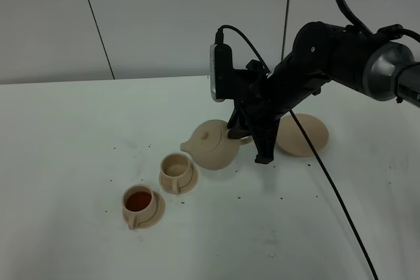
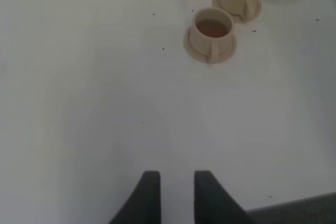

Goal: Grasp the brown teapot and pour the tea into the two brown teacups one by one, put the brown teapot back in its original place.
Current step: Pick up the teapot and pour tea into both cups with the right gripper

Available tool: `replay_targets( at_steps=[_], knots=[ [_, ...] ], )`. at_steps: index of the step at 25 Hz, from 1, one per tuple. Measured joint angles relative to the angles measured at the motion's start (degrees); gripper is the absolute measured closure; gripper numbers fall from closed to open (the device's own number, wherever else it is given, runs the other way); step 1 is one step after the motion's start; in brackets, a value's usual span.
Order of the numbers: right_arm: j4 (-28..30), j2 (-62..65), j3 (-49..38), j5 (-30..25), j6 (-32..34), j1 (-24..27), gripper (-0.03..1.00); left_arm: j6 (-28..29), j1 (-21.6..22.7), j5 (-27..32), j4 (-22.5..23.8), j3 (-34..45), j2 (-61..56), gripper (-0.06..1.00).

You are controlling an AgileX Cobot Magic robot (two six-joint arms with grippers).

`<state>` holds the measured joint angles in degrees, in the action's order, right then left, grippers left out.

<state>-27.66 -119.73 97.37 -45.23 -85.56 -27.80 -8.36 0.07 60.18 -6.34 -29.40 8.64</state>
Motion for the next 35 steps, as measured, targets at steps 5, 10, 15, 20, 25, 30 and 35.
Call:
replay_targets(
  at_steps=[5,10,15,20,25,30,35],
  knots=[
    [3.0,1.3,0.0,0.1,0.9,-0.9,0.87,0.0,0.0,0.0,0.0,0.0,0.0,0.71],
    [5.9,1.8,0.0,0.6,2.2,-2.6,0.87,0.0,0.0,0.0,0.0,0.0,0.0,0.71],
    [9.5,1.8,0.0,1.1,3.8,-4.5,0.87,0.0,0.0,0.0,0.0,0.0,0.0,0.71],
    [12.8,1.8,0.0,1.6,5.6,-5.8,0.87,0.0,0.0,0.0,0.0,0.0,0.0,0.71],
    [14.5,1.8,0.0,2.2,6.0,-6.8,0.87,0.0,0.0,0.0,0.0,0.0,0.0,0.71],
    [15.7,1.8,0.0,2.7,6.0,-6.9,0.87,0.0,0.0,0.0,0.0,0.0,0.0,0.71],
    [17.3,1.8,0.0,3.4,6.0,-7.4,0.87,0.0,0.0,0.0,0.0,0.0,0.0,0.71]
  ],
)
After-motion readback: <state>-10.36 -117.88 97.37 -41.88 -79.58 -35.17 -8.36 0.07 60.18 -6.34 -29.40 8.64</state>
